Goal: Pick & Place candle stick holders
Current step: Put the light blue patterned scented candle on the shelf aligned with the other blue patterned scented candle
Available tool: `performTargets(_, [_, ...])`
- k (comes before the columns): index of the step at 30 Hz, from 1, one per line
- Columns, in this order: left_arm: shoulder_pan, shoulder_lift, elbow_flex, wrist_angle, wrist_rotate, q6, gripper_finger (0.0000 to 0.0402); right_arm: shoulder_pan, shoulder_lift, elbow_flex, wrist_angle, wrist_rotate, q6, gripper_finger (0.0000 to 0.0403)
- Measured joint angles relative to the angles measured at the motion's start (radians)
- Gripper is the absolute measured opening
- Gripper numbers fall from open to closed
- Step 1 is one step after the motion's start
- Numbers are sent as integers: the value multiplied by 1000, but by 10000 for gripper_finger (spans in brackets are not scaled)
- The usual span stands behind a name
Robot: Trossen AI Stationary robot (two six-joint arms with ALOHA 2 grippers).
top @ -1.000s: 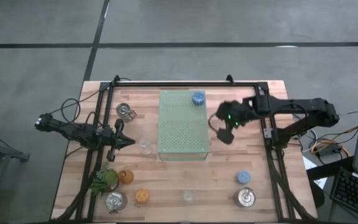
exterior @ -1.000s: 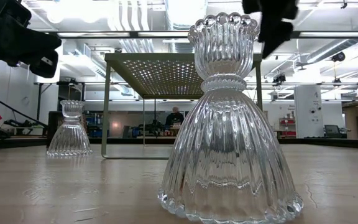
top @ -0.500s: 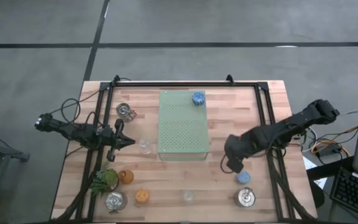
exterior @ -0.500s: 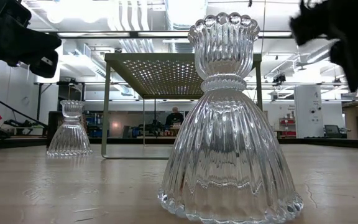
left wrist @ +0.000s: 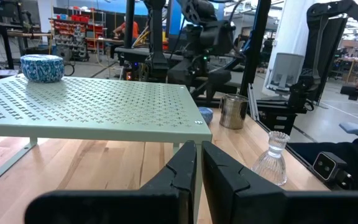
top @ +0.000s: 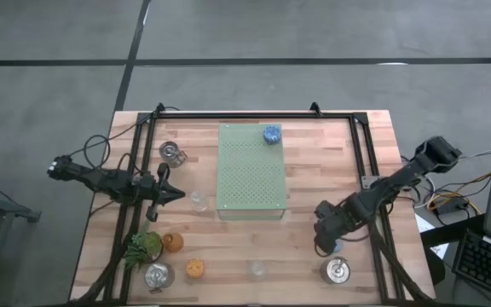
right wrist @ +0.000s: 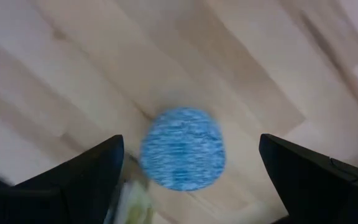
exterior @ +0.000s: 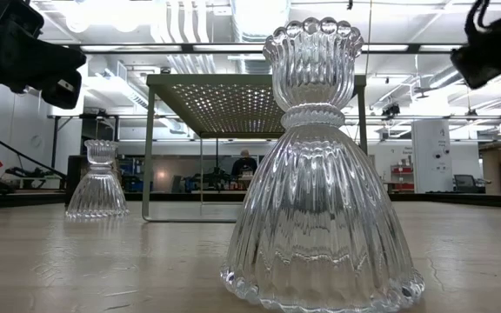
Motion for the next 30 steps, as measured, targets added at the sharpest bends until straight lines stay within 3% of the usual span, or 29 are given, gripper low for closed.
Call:
performTargets(17, [0, 3, 0, 0, 0, 0, 28, 87, 136, -9, 72, -37, 55, 368])
performTargets(30, [0, 4, 0, 0, 0, 0, 28, 86, 198, -5, 117, -49, -25, 368])
